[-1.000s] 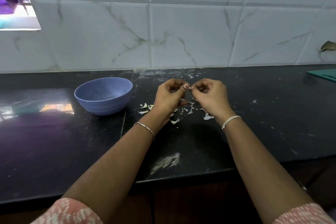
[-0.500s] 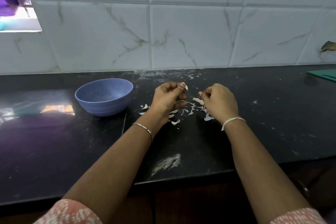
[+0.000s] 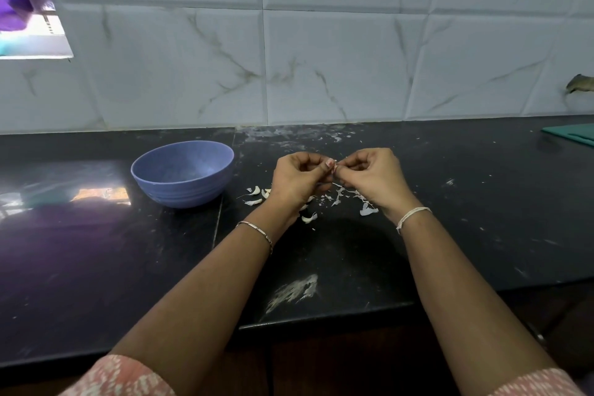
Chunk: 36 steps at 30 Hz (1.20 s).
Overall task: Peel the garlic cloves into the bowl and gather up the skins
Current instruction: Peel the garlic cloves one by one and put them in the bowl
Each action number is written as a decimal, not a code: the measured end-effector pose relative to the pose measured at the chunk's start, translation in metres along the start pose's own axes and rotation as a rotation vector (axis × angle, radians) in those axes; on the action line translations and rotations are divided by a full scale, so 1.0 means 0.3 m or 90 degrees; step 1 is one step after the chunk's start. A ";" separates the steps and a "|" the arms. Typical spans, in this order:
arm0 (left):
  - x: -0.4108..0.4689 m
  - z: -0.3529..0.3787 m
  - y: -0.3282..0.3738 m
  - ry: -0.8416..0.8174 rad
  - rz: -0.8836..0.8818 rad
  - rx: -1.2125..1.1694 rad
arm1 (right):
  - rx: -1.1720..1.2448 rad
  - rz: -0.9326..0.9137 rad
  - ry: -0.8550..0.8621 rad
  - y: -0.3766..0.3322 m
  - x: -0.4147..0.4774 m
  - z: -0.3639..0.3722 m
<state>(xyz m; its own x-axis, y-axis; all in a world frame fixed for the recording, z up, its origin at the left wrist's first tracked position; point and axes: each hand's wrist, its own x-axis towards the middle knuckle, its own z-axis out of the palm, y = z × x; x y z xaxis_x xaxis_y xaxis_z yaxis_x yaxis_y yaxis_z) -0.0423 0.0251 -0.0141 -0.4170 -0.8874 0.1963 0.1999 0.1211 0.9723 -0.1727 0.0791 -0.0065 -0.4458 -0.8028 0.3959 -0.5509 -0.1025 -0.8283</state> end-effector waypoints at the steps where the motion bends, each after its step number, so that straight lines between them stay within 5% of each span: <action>1: 0.001 -0.001 0.001 0.000 0.003 0.007 | 0.001 0.001 0.001 0.000 0.000 0.001; 36: 0.009 -0.009 0.004 0.005 0.034 0.073 | 0.193 0.095 -0.018 -0.014 -0.006 0.013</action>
<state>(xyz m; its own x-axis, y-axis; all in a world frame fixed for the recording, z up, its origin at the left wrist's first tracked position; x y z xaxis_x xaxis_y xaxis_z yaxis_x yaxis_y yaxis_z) -0.0407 0.0215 -0.0127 -0.4010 -0.8818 0.2482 0.1192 0.2184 0.9685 -0.1671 0.0787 -0.0052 -0.4842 -0.8375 0.2533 -0.2437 -0.1489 -0.9584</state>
